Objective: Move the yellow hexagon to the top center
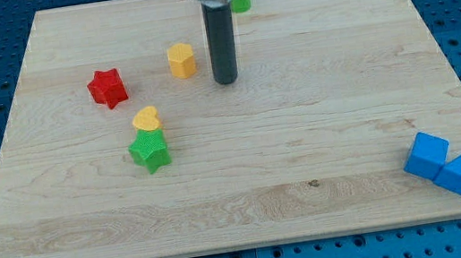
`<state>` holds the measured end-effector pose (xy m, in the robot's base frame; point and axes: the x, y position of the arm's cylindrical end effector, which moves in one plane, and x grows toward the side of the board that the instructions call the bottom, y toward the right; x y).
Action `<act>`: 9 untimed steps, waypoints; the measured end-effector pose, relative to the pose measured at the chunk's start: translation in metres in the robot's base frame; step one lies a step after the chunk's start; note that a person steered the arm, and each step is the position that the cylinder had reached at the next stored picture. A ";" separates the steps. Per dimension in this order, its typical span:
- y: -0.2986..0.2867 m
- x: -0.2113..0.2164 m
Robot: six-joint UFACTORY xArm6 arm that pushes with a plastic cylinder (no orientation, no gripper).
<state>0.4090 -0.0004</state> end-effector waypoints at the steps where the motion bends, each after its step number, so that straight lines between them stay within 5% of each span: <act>1: -0.036 0.007; 2: -0.089 0.001; 5: -0.034 -0.052; 9: -0.092 -0.069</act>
<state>0.3400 -0.0925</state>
